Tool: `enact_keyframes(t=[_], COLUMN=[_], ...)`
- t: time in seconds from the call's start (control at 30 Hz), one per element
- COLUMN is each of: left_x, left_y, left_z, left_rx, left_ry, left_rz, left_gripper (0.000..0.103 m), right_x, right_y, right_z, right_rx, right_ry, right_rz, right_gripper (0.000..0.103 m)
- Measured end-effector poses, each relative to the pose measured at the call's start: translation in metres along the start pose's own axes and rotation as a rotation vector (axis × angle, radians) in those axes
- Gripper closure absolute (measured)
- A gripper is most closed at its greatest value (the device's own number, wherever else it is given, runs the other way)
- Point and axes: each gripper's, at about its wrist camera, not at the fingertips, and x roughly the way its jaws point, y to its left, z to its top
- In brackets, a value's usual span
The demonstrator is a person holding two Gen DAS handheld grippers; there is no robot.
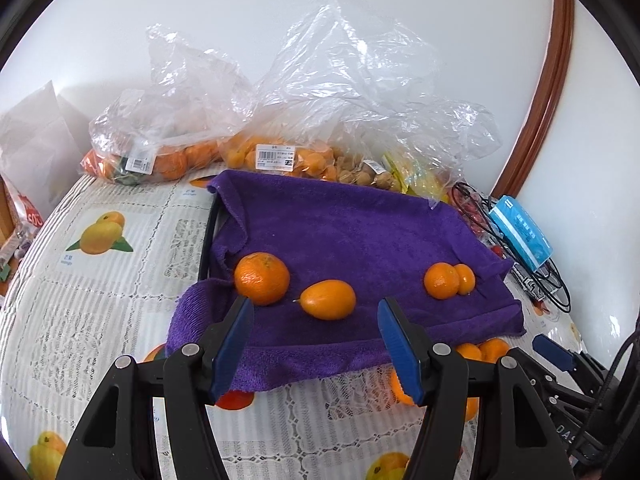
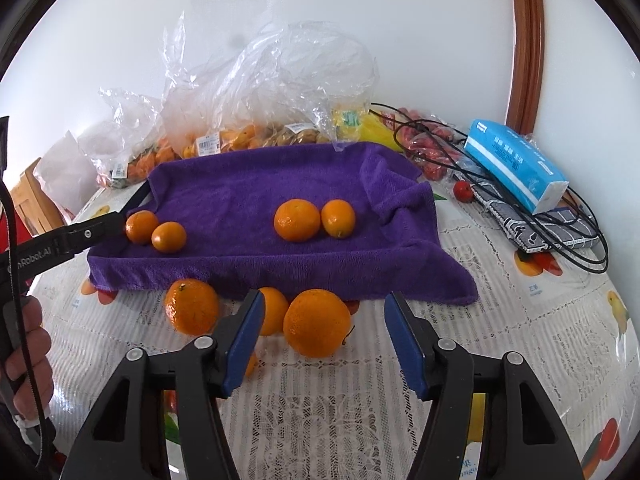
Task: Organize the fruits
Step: 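Grasp a large orange beside the towel with the right gripper, then close the left gripper on a large orange while the right gripper holds its orange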
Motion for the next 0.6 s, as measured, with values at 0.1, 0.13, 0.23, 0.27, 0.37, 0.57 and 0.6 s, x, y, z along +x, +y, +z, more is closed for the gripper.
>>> enact_keyframes(t=[0.1, 0.13, 0.23, 0.27, 0.37, 0.57, 0.6], left_x=[0.000, 0.000, 0.001, 0.001, 0.002, 0.002, 0.003], left_y=[0.003, 0.004, 0.005, 0.005, 0.004, 0.001, 0.001], left_z=[0.000, 0.000, -0.001, -0.001, -0.002, -0.003, -0.004], left_rx=[-0.017, -0.021, -0.020, -0.021, -0.021, -0.006, -0.004], left_ry=[0.002, 0.004, 0.007, 0.008, 0.012, 0.010, 0.013], left_rz=[-0.011, -0.013, -0.013, -0.013, -0.016, -0.024, -0.027], left_gripper=[0.041, 0.041, 0.041, 0.041, 0.041, 0.041, 0.041], right_x=[0.009, 0.012, 0.021, 0.024, 0.028, 0.044, 0.044], right_y=[0.000, 0.001, 0.002, 0.003, 0.002, 0.004, 0.002], right_z=[-0.001, -0.001, -0.004, -0.004, -0.006, -0.010, -0.010], right_rx=[-0.002, -0.001, -0.001, -0.001, 0.008, -0.007, 0.004], right_ry=[0.018, 0.026, 0.057, 0.065, 0.070, 0.136, 0.133], right_rz=[0.006, 0.007, 0.008, -0.001, -0.002, 0.008, 0.014], right_gripper=[0.047, 0.048, 0.052, 0.053, 0.053, 0.060, 0.060])
